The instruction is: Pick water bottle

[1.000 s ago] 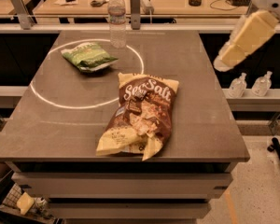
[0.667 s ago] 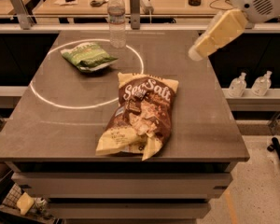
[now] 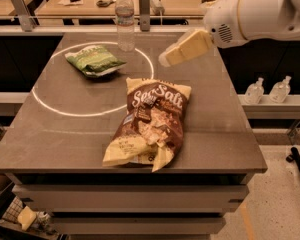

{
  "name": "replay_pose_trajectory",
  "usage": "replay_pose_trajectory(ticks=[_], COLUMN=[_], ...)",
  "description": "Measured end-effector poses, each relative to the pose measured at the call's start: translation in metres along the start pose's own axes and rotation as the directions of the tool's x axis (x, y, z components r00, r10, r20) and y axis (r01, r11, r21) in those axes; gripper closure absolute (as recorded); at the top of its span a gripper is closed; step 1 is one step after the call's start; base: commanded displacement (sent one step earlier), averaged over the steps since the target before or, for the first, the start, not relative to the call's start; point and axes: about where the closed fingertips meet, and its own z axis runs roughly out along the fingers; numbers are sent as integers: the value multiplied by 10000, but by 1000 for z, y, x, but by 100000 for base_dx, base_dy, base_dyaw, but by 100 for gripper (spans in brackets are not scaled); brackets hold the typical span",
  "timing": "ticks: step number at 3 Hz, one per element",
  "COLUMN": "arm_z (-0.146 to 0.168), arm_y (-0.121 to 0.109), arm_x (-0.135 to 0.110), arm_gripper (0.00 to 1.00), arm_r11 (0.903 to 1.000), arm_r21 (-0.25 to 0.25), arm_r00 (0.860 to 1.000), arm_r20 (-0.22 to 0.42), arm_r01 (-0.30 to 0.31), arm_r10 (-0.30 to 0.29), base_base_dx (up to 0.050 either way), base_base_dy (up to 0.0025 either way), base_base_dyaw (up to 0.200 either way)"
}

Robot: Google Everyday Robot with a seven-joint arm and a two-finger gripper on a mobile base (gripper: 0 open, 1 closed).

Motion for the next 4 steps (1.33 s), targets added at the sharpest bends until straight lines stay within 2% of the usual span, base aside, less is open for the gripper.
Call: replay_pose_trajectory(ticks=[1, 2, 3, 4], arm_z=[4, 3, 20, 58], arm_y=[-13, -13, -16, -19], arm_x=[-16, -16, -22, -35], arm_gripper=[0, 0, 0, 0], arm_r11=[9980, 9980, 9973, 9941], arm_r21=[631, 639, 616, 315], arm_r00=[9986, 9986, 9937, 9712], arm_r20=[534, 529, 1072, 2189], arm_r01=[-28, -24, -400, -1033], arm_r10=[-6, -10, 332, 940], base_base_dx=[0, 0, 0, 0], base_base_dy=[0, 0, 0, 0], base_base_dyaw=[0, 0, 0, 0])
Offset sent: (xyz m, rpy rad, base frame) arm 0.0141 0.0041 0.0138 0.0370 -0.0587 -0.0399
